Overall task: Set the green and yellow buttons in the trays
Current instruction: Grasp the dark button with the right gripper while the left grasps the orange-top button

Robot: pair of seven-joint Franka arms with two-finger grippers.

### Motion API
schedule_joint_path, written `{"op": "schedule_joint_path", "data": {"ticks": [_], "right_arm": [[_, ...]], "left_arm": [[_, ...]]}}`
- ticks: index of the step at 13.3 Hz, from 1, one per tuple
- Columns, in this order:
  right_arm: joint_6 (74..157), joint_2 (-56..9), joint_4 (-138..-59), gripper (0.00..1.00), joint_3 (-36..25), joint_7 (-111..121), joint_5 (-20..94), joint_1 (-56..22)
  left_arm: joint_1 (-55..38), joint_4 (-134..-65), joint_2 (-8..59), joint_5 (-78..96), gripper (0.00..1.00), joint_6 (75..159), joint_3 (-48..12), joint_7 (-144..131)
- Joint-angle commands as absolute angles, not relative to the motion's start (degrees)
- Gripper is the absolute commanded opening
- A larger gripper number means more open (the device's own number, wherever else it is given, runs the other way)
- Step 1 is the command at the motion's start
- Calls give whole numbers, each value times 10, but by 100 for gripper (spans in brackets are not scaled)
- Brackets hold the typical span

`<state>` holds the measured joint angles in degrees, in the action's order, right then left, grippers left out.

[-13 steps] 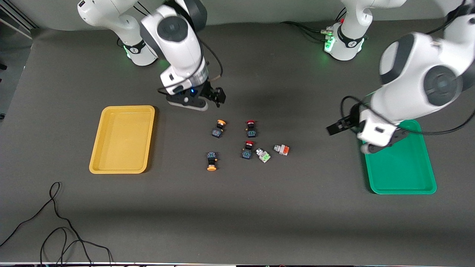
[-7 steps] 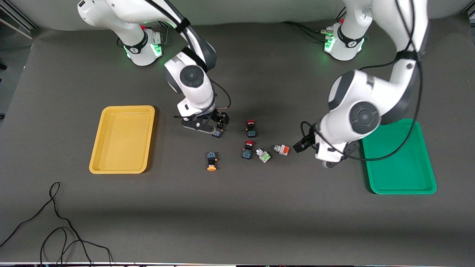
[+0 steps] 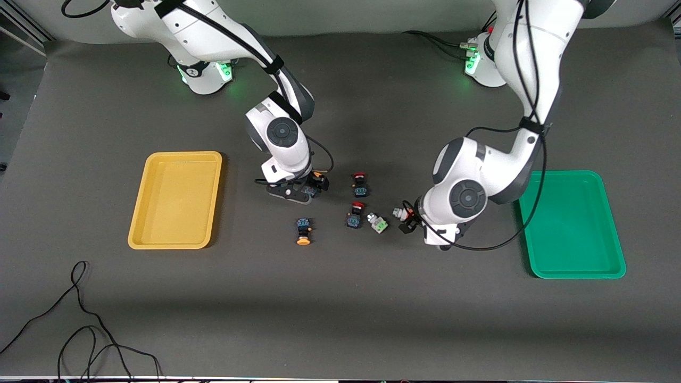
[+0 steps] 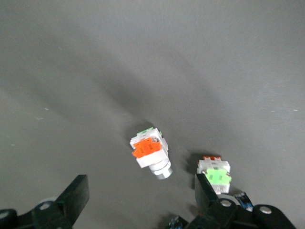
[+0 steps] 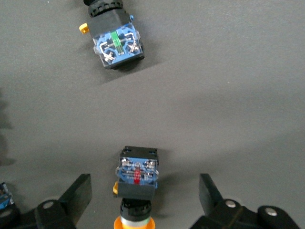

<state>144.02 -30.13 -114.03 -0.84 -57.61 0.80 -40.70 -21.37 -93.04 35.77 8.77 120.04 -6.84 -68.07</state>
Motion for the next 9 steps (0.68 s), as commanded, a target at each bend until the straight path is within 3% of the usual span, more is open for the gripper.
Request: {"op": "schedule_joint_path", "data": {"ticks": [1,4,8,9], "right_arm": [[1459,-316,-1134,99,-10,-592,6,-409],[1468,-324,-1132,91,-9,-595,8,-409],[1471,-328,-1131,47,-9,-595,9,-409],[1471,-328,-1130,36,-9,-596,9,-409]], "left_arm": [[-230,-918,392,91,99,1216,-61,-714],[-236,-921,416,91,99,1227,-61,-719],[-235,-922,428,94,99,1241,-61,-720],[-236,-922,432,93,87,1247,-61,-724]]}}
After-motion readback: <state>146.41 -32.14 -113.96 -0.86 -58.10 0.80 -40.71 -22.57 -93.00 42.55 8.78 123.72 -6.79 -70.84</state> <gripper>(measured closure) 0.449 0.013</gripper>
